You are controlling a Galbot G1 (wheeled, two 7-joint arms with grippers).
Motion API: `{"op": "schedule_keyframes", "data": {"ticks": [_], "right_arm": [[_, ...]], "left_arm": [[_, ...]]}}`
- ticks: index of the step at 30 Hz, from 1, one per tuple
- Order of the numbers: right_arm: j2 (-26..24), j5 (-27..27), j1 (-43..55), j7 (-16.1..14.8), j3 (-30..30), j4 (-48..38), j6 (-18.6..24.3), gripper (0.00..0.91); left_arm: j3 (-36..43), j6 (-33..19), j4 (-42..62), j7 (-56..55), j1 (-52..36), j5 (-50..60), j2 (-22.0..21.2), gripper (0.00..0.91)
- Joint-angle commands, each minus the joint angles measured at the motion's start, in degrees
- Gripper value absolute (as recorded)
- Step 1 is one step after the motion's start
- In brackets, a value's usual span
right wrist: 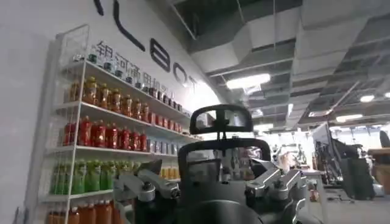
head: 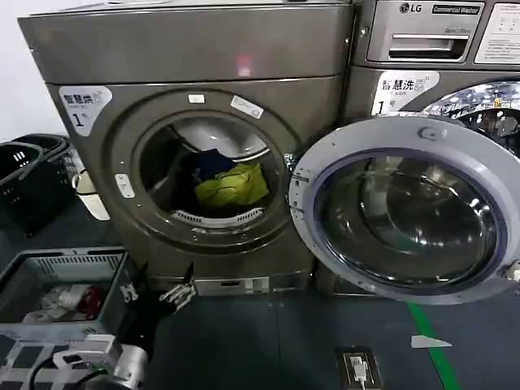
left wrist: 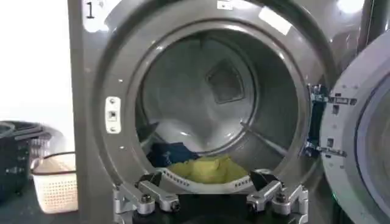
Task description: Grasp the clothes from the dryer.
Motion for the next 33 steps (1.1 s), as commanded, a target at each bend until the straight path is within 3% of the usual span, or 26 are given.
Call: {"op": "schedule_keyframes", "data": {"ticks": [1,33], "right_arm": [[0.0,0.4,0.0,-0.1,0.0,0.1,0.3,0.907],[0.3,0.3,-0.1,-0.4,-0.2,0.6,0.5,0.907]], "left_arm": [[0.0,-0.1,0.2,0.0,-0.1,0.1,0.0,0.907],[-0.4,-0.1,-0.1,-0.3,0.3,0.1,0.1,0.907]]}}
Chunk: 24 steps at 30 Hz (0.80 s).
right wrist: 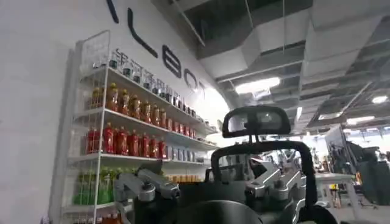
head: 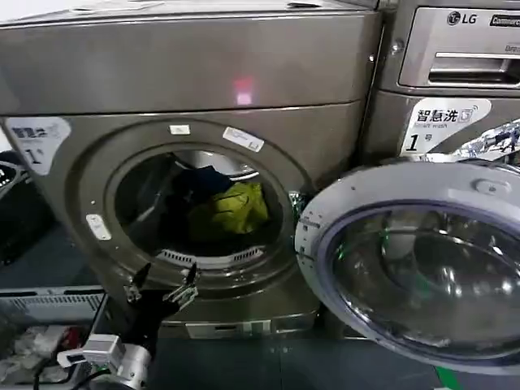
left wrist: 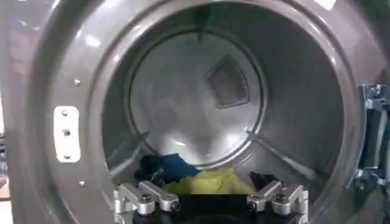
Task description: Grasp the clothes from the dryer.
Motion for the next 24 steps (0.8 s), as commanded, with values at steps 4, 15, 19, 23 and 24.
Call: {"op": "schedule_keyframes", "data": {"ticks": [4,15,19,23,24], "right_arm": [[0.0,0.0,-0.1,0.0,0.0,-0.1,0.1,0.907],[0.2,0.0,-0.2,0.1,0.1,0.0,0.5,0.907],[0.4,0.0,-0.2,0.1,0.0,0.2,0.5,0.907],[0.5,-0.1,-0.4,0.3,0.1,0.3,0.6,0.907],[0.5,-0.1,-0.5,0.3,0.2,0.3,0.4,0.907]], "left_arm": [[0.2,0.0,0.1,-0.1,0.0,0.1,-0.3,0.907],[0.2,-0.3,0.2,0.1,0.0,0.2,-0.3,0.907],[0.3,-0.3,0.2,0.1,-0.1,0.2,-0.3,0.907],[0.4,-0.6,0.5,0.2,-0.3,0.3,-0.4,0.907],[0.5,-0.9,1.1,0.2,-0.6,0.2,-0.3,0.907]]}}
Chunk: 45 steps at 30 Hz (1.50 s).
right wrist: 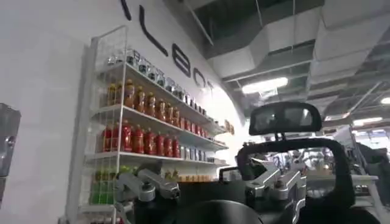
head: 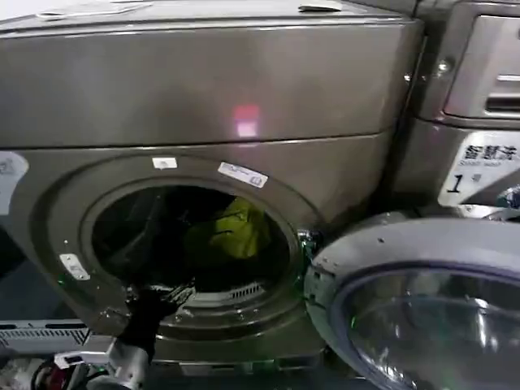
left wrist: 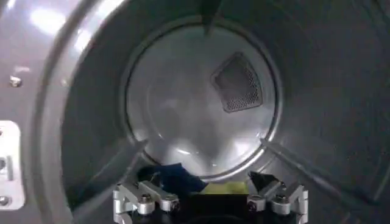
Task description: Grasp the clothes from the dryer.
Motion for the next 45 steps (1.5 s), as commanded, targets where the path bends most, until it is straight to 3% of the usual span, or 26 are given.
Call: {"op": "schedule_keyframes", "data": {"ticks": [1,10,23,28,39,45], "right_arm": [[0.0,-0.3,-0.3,0.0,0.4,0.0,-0.5,0.907],[0.6,-6.5,-0.3,-2.4,0.5,0.8,-2.6,0.907],[0.5,-6.3,-0.5,-2.5,1.0,0.9,-2.7,0.907],[0.5,-6.4,-0.3,-2.5,0.8,1.0,-2.8,0.907],[-0.2,-6.3,-0.2,-2.5,1.1,0.1,-3.0,0.907],[-0.1,-6.4,-0.1,-2.5,1.0,0.1,-3.0,0.907]], "left_arm": [[0.2,-2.0,1.5,0.1,-0.8,0.0,0.2,0.907],[2.1,-3.1,9.8,0.4,-8.9,-1.6,0.5,0.907],[5.1,-5.7,39.8,2.0,-37.0,-5.6,0.9,0.907],[6.5,-6.9,49.6,3.2,-44.0,-5.2,0.1,0.907],[12.0,-9.5,69.4,17.1,-59.4,-1.0,2.6,0.907],[15.5,-15.1,81.2,28.6,-66.7,7.1,2.6,0.907]]}}
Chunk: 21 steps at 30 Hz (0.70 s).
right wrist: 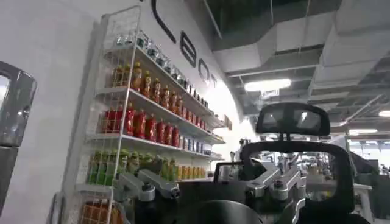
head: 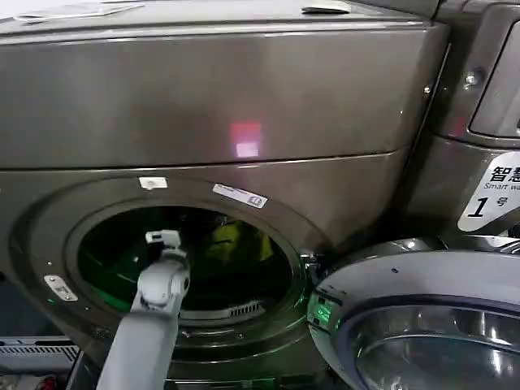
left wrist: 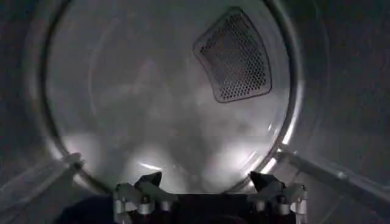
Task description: Grasp the clothes from the dryer.
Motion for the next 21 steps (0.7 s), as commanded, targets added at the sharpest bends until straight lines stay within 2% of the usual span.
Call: {"op": "schedule_keyframes", "data": {"ticks": [1,4,9,13,16,21], "right_arm": [[-0.1,-0.1,0.1,0.0,0.1,-0.3,0.0,0.907],[-0.3,-0.1,0.0,0.0,0.2,-0.7,0.0,0.907],[-0.3,-0.2,0.2,0.0,0.0,-0.5,0.0,0.907],[-0.1,-0.2,0.1,0.0,0.0,-0.5,0.0,0.907],[0.0,-0.2,0.1,0.0,0.1,-0.5,0.0,0.907],[0.3,-0.3,0.2,0.0,0.1,-0.4,-0.1,0.907]], "left_arm": [[5.0,-7.3,21.2,16.8,-14.2,9.8,0.3,0.907],[6.2,-11.5,28.5,22.0,-18.1,13.7,-0.1,0.907],[11.8,-13.8,35.4,31.1,-23.1,17.6,0.3,0.907],[16.1,-17.3,43.5,37.4,-28.0,25.1,-0.1,0.907],[19.6,-19.3,46.8,40.0,-30.3,29.9,-0.3,0.907],[19.9,-22.3,52.2,42.6,-33.0,41.0,-1.9,0.907]]}}
